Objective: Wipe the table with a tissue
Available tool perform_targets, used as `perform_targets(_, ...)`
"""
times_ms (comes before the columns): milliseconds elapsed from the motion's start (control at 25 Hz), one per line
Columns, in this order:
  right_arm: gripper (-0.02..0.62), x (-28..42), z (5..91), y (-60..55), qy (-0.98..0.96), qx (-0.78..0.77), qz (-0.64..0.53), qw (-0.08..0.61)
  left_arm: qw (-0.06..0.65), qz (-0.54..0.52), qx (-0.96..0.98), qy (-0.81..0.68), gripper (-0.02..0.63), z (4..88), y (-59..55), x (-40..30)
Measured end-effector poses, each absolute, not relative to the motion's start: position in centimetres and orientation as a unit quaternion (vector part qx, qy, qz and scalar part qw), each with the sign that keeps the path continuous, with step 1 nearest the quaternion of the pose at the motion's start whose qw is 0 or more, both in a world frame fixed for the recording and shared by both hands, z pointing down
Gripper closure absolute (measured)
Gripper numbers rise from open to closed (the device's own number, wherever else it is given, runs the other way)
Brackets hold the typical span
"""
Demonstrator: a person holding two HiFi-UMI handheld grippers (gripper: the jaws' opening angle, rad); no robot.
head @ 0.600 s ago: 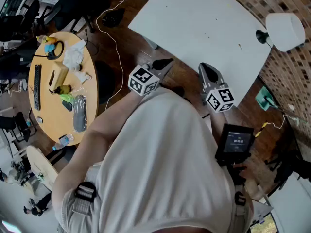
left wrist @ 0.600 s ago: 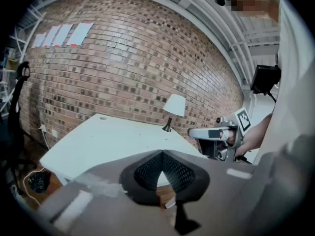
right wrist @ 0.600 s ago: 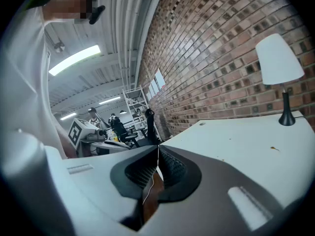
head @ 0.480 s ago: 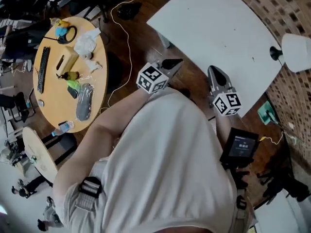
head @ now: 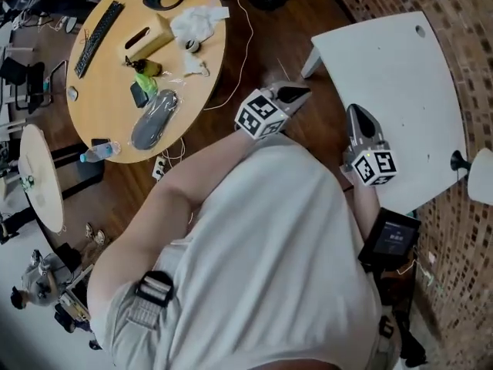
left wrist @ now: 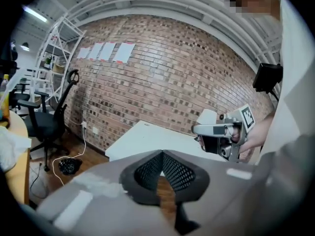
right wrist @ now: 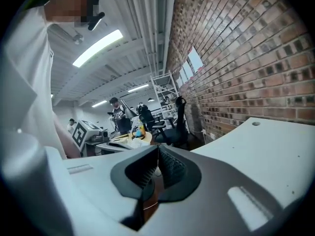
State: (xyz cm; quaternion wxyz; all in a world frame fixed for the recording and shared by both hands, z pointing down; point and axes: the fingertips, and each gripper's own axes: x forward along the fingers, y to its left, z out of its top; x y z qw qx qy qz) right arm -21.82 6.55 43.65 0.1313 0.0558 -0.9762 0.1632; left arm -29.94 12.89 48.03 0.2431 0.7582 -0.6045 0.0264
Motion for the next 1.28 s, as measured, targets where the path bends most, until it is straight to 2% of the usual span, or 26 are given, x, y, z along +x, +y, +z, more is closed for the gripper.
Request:
perform_targets(680, 0.588, -37.8, 45.7, 14.4, -0.963, -0.125, 0.126, 0.2, 0.269, 0.003, 0.674, -0.688, 0.601, 51.8, 21.7, -42.8)
perform_targets(1120, 0.588, -41.7, 46.2, 18.2, -0.943, -0.229, 0.106, 0.216, 0.298, 0.017, 0.579, -0.759, 0.6, 54.8, 28.0, -47.9)
perform_targets(1280, 0.588, -41.4, 46.6, 18.5, -0.938, -0.239, 0.106, 0.228, 0.319, 0.034, 0.513, -0.796, 0.555, 56.8, 31.6, -51.5)
